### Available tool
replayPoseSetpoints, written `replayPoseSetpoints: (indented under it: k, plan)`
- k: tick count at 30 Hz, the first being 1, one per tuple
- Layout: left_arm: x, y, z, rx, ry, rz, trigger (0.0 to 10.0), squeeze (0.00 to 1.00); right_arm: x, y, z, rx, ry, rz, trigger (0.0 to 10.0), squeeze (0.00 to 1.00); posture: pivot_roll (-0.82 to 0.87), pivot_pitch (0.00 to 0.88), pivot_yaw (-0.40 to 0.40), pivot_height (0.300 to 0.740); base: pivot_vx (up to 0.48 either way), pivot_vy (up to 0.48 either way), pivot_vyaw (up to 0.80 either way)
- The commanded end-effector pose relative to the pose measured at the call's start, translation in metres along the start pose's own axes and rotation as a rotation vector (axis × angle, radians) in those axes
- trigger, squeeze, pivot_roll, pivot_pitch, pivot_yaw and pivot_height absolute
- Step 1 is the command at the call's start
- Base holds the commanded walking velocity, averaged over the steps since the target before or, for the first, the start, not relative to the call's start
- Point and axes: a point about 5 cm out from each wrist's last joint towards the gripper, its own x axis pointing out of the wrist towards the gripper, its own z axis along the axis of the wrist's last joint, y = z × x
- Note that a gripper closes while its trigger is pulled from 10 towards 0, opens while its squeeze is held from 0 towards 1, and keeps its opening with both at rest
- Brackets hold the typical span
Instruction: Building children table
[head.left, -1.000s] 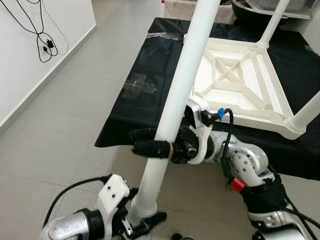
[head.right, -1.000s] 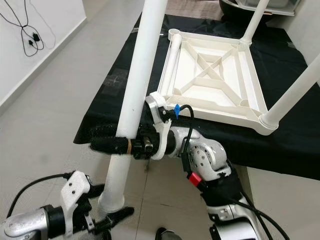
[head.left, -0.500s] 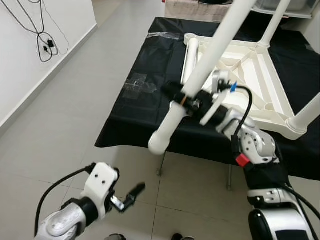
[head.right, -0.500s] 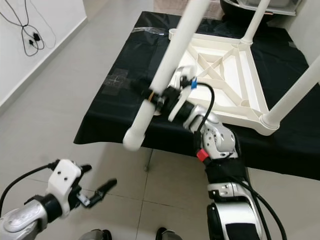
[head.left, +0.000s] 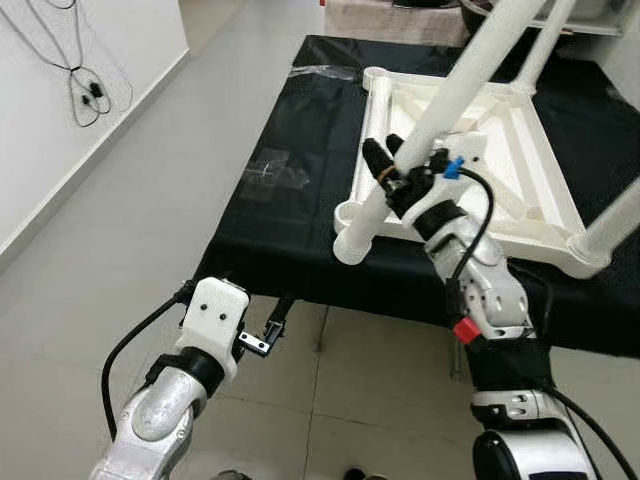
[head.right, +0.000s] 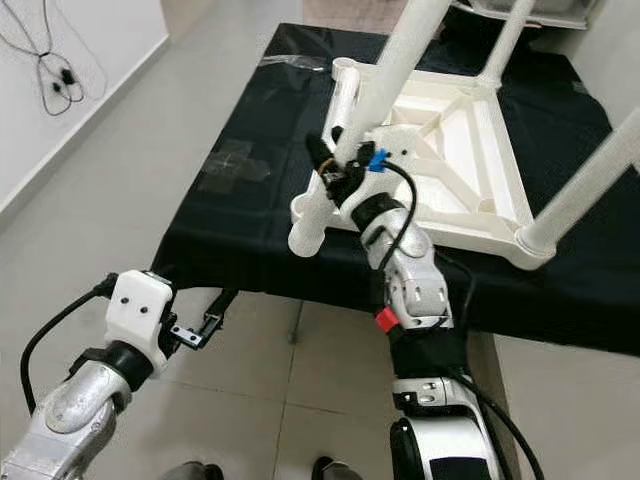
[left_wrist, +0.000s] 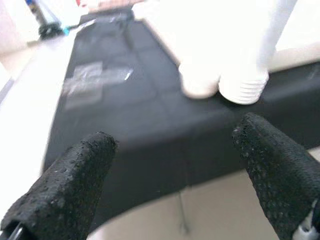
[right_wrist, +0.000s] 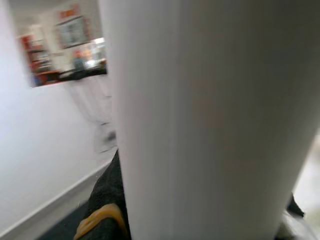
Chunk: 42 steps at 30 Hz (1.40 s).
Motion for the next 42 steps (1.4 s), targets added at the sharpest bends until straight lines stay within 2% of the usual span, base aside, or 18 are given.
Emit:
replayPoseSetpoints:
  k: [1,4,9,17,27,42]
  plan:
    - [0.003,-0.002,0.003,0.016,-0.019,0.018,10.0,0.00,0.001,0.000,0.009,-0.035,-0.059,-0.023,10.0,0.00,0.09,0.109,-0.058,0.740,0.000,0.000,0.00]
    - [0.008,-0.003,0.009,0.019,-0.049,0.034,10.0,0.00,0.004,0.003,0.011,-0.042,-0.076,-0.028,10.0,0.00,0.09,0.105,-0.063,0.740,0.000,0.000,0.00]
    - [0.018,0.000,0.023,0.033,-0.107,0.082,10.0,0.00,0.016,0.008,0.038,-0.007,-0.169,-0.020,10.0,0.00,0.09,0.094,-0.063,0.740,0.000,0.000,0.00]
    - [0.025,0.008,0.039,0.054,-0.175,0.146,10.0,0.00,0.021,0.016,0.054,0.001,-0.239,-0.004,10.0,0.00,0.08,0.089,-0.063,0.740,0.000,0.000,0.00]
    - [0.029,0.015,0.043,0.082,-0.190,0.174,10.0,0.00,0.024,0.020,0.047,0.008,-0.228,-0.007,10.0,0.00,0.09,0.089,-0.066,0.740,0.000,0.000,0.00]
    - [0.030,0.015,0.043,0.097,-0.192,0.171,10.0,0.00,0.028,0.021,0.044,0.022,-0.217,-0.009,10.0,0.00,0.09,0.096,-0.066,0.740,0.269,0.000,0.00]
